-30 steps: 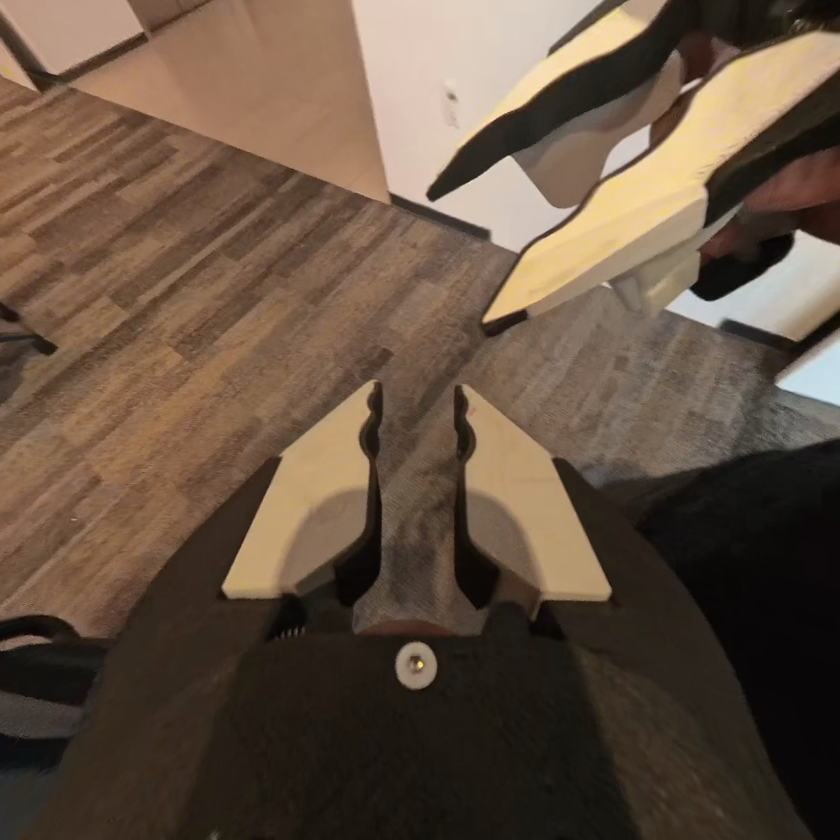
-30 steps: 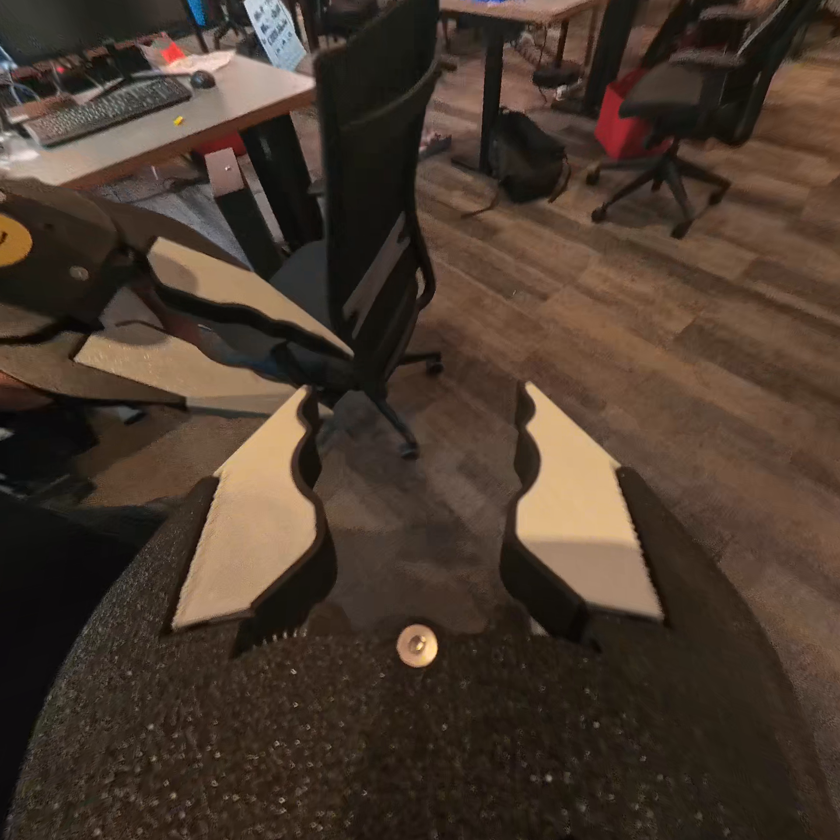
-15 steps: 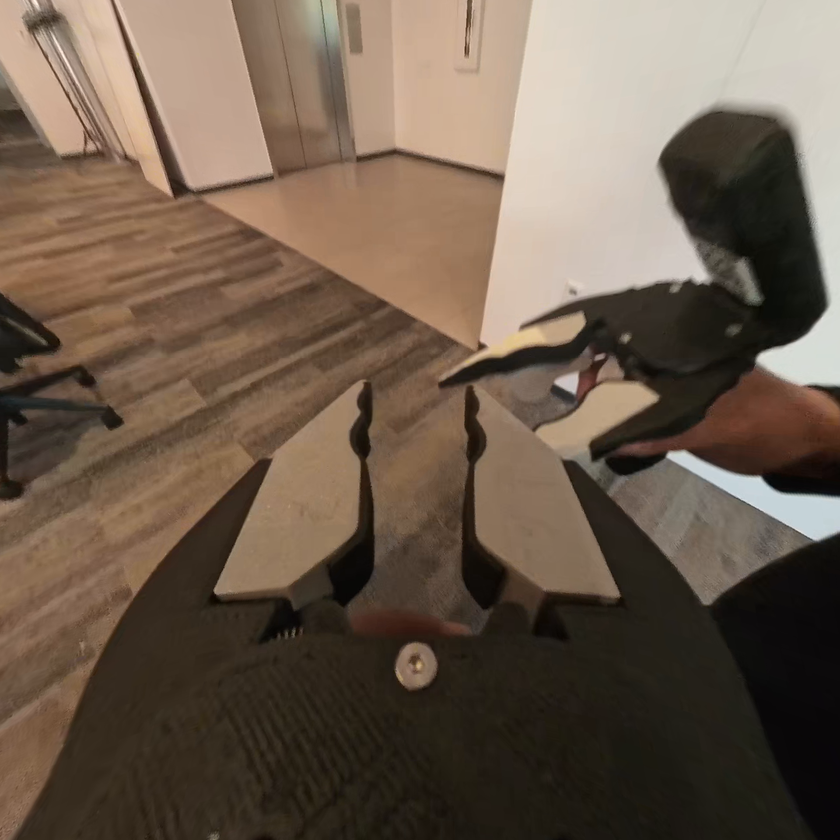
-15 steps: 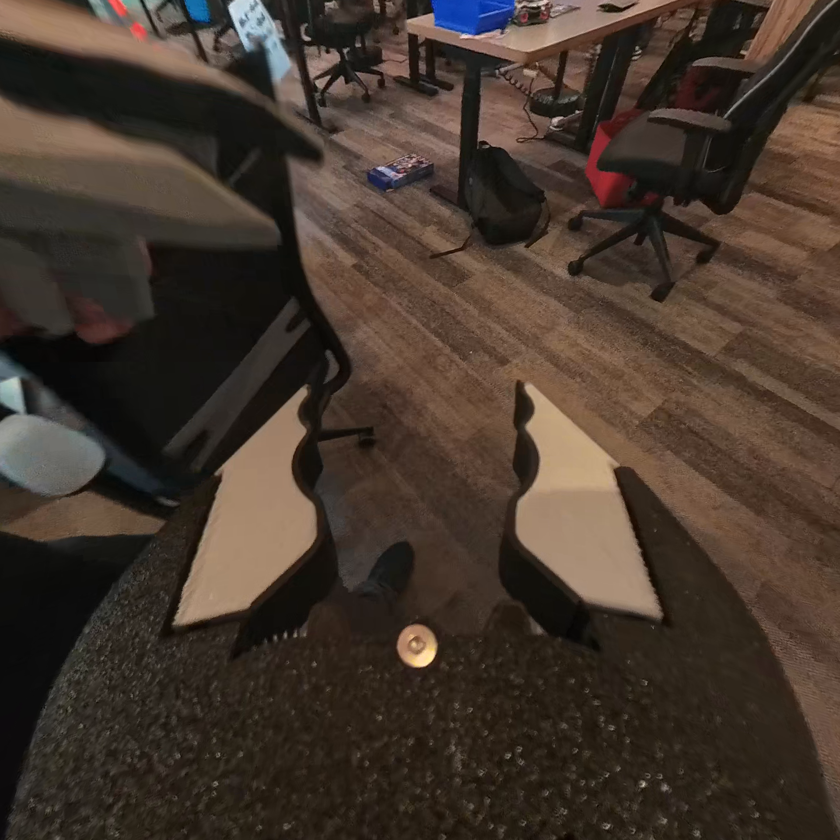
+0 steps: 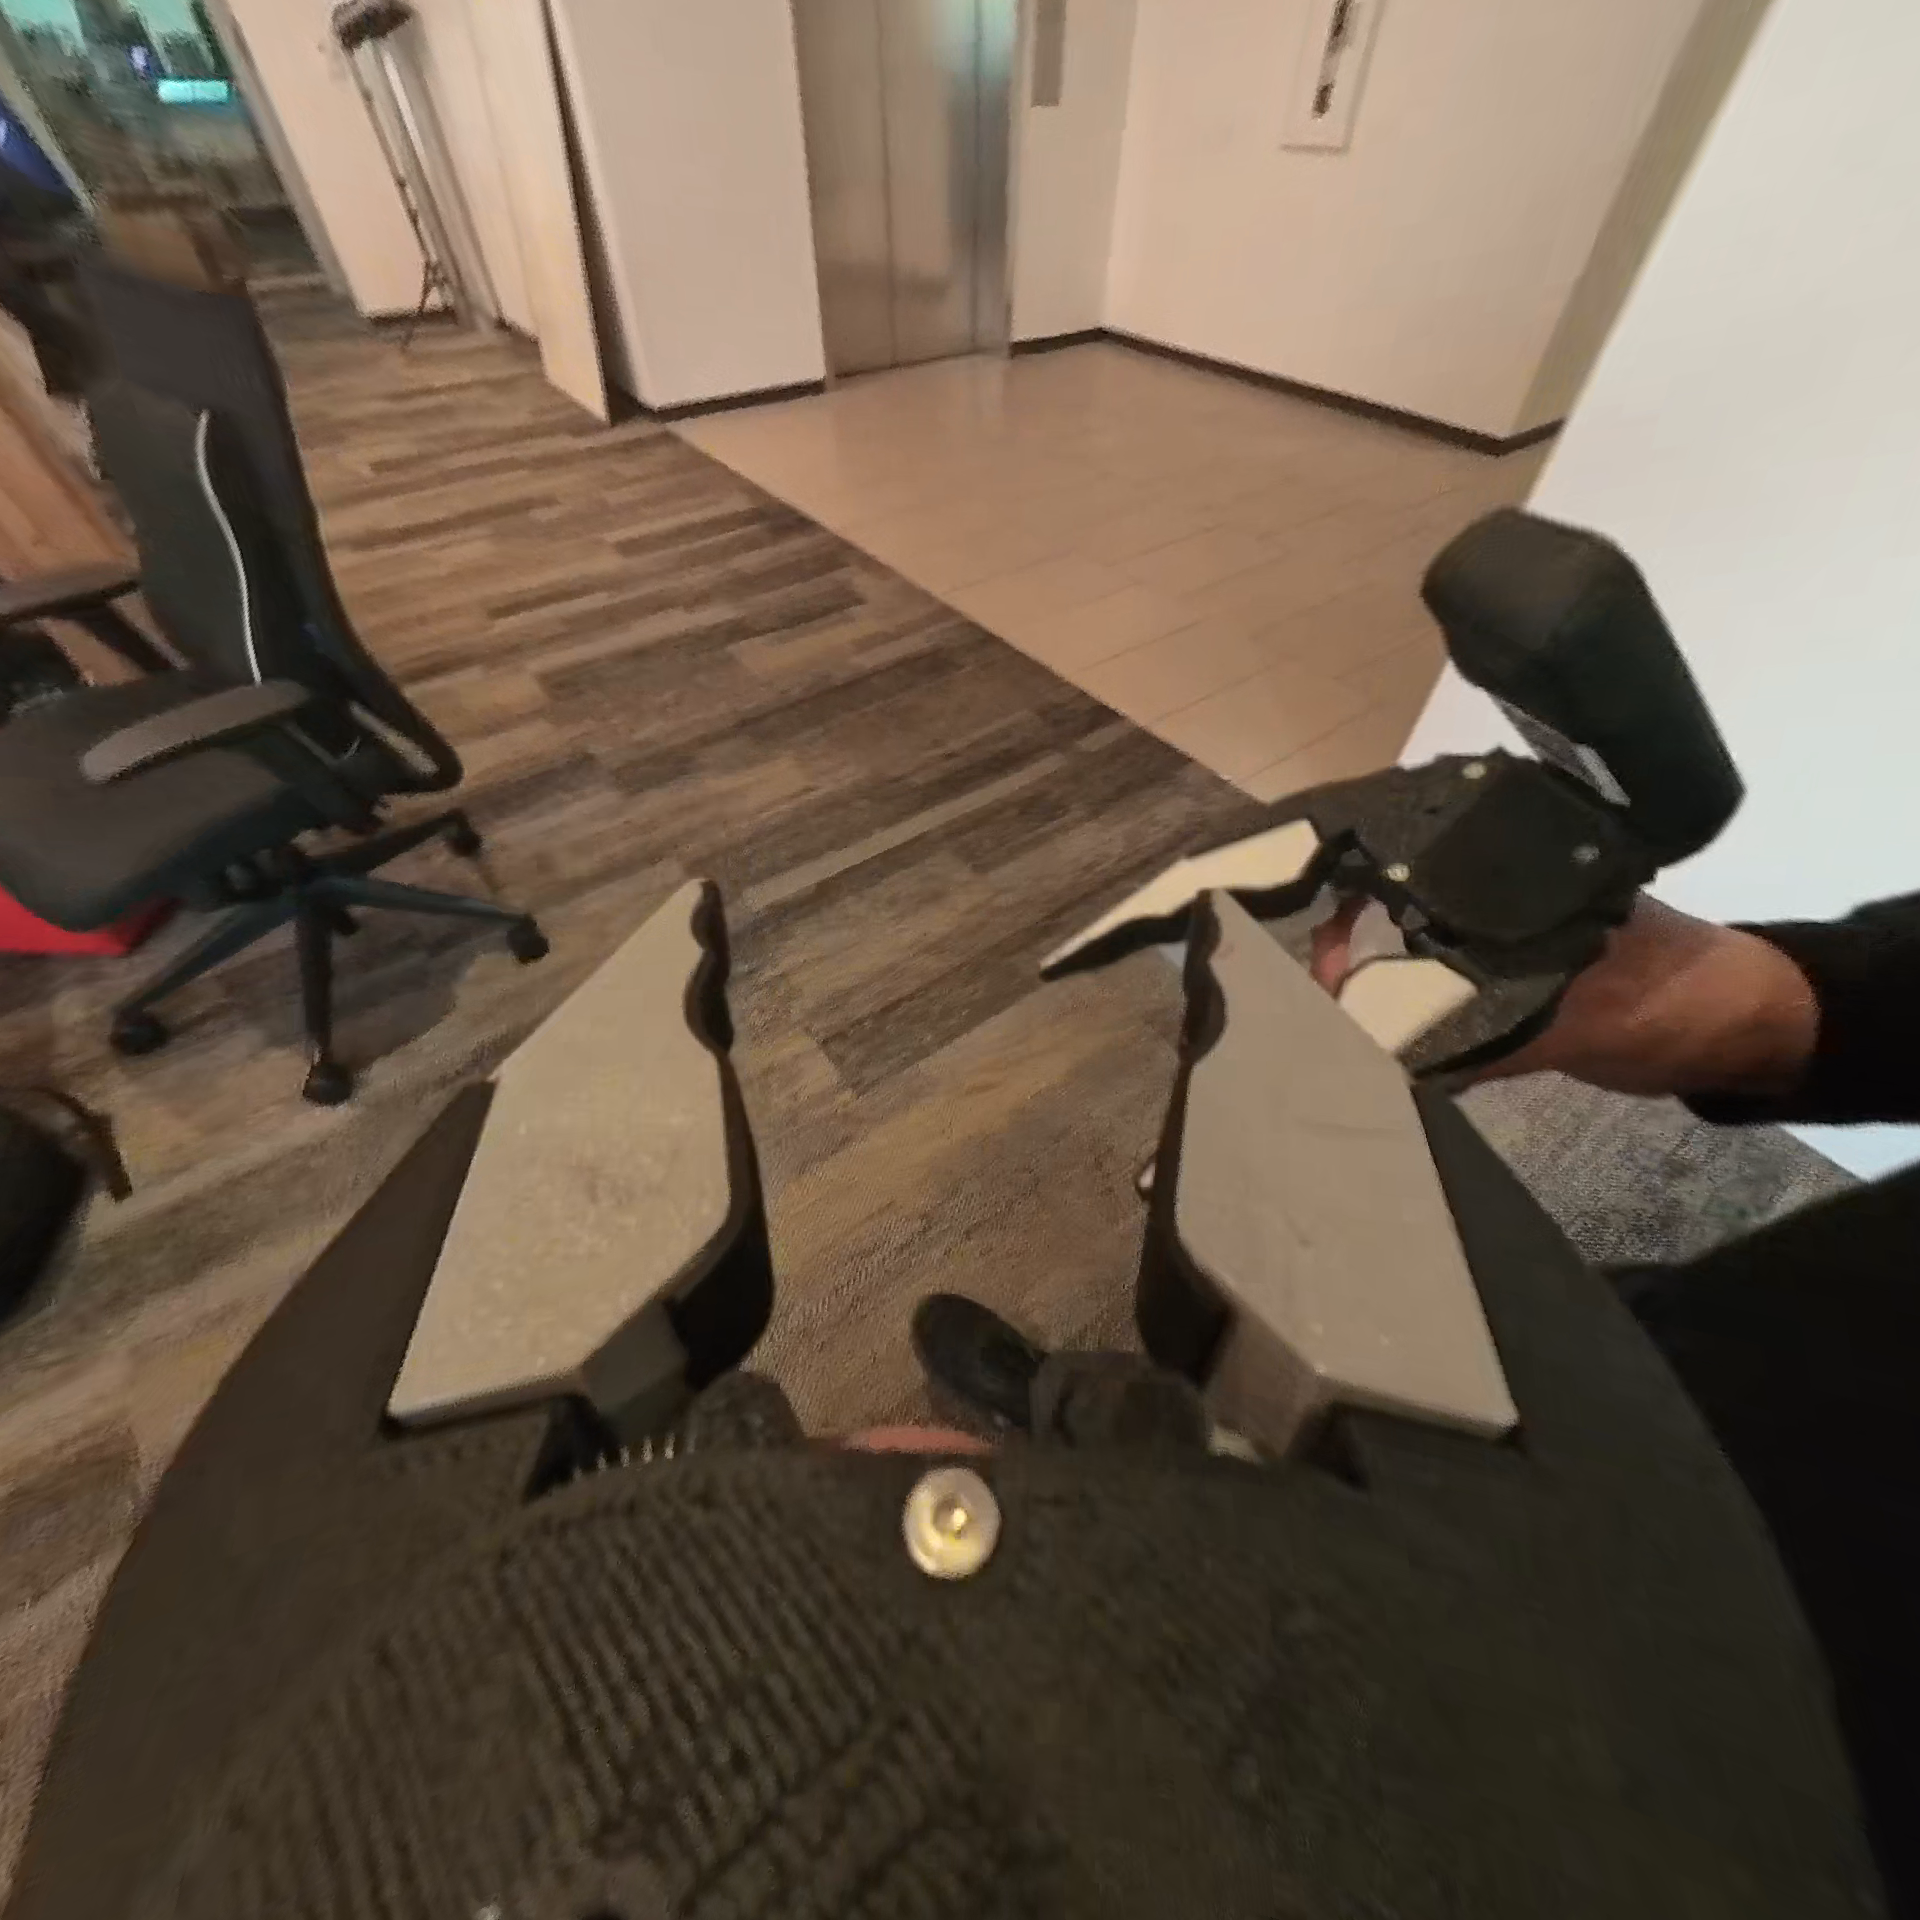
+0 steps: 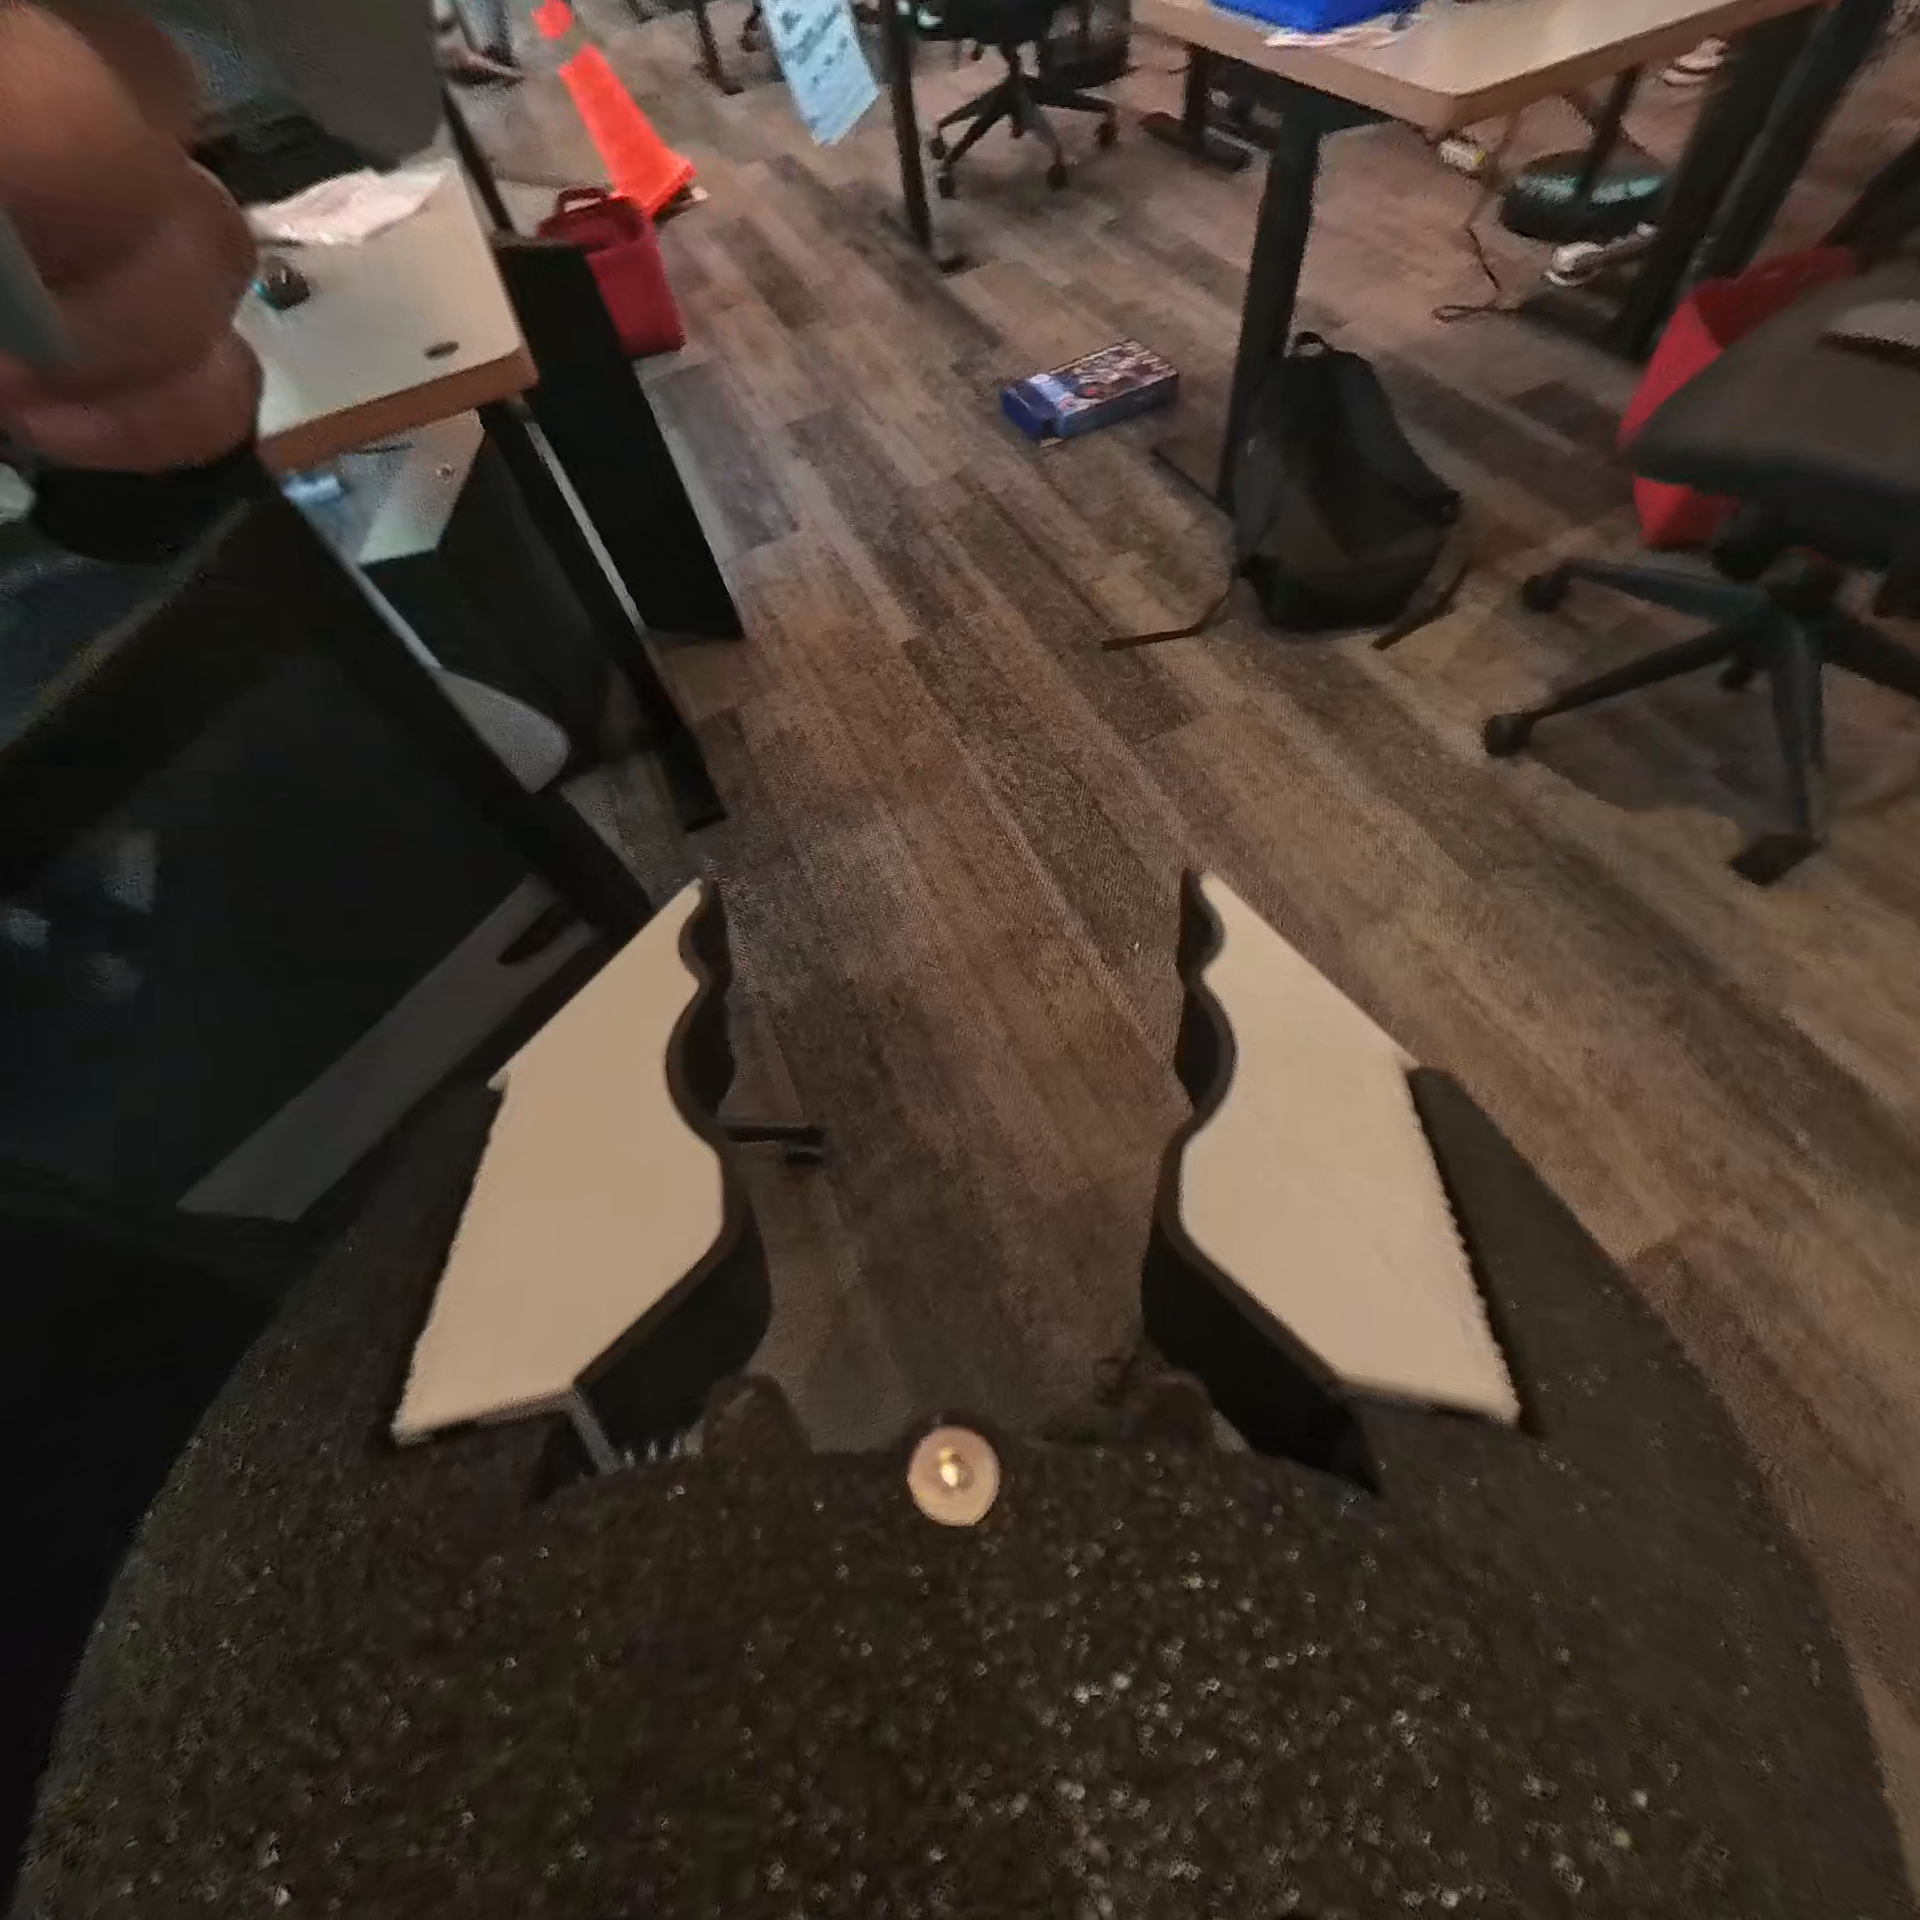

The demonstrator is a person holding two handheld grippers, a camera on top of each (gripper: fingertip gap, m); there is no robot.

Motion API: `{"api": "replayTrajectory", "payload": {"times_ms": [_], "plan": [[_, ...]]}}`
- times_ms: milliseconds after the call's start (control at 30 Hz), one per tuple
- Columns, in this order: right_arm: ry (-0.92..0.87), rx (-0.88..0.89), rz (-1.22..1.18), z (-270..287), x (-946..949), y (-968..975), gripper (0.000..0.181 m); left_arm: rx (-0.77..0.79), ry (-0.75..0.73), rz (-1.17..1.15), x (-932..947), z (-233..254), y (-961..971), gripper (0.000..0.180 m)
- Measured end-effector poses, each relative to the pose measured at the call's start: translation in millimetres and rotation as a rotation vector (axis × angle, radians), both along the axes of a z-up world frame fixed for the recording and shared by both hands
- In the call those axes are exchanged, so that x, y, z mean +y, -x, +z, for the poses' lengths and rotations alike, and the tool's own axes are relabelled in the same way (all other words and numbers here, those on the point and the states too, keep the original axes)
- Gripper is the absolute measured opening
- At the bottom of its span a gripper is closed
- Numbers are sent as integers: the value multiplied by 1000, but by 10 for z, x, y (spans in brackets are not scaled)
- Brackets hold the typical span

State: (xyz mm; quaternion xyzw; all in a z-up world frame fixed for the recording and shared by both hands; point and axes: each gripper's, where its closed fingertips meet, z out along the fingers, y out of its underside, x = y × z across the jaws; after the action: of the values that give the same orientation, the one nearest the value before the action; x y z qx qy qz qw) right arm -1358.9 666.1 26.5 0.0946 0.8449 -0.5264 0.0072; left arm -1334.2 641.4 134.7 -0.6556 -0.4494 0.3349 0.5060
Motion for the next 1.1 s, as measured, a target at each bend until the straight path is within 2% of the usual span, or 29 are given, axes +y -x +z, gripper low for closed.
{"api": "replayTrajectory", "payload": {"times_ms": [67, 200, 267, 367, 600, 733, 900, 1000, 1100], "plan": [[14, 32, 66, -66, -380, 410, 86, -68, -15, 13, -308, -193, 320, 80], [-9, 7, 230, -178, -1143, 1106, 85, -155, 20, 119, -975, -475, 937, 47], [10, -7, 329, -29, -1489, 1320, 84, -190, 18, 202, -1325, -539, 1174, 42], [-34, 33, 492, 11, -1972, 1524, 78, -230, 55, 328, -1878, -638, 1384, 42], [-153, -4, 744, -252, -3079, 1507, 79, -265, -94, 580, -3062, -913, 1529, 36], [-210, -48, 793, -421, -3826, 1346, 79, -280, -106, 701, -3862, -1205, 1370, 37], [-330, 27, 794, -658, -4844, 1236, 80, -309, -88, 817, -5065, -1665, 1102, 37], [-372, -17, 801, -618, -5503, 1046, 79, -321, -120, 885, -5811, -1695, 962, 37], [-397, 7, 841, -675, -6182, 854, 79, -270, -75, 928, -6516, -1641, 772, 35]]}}
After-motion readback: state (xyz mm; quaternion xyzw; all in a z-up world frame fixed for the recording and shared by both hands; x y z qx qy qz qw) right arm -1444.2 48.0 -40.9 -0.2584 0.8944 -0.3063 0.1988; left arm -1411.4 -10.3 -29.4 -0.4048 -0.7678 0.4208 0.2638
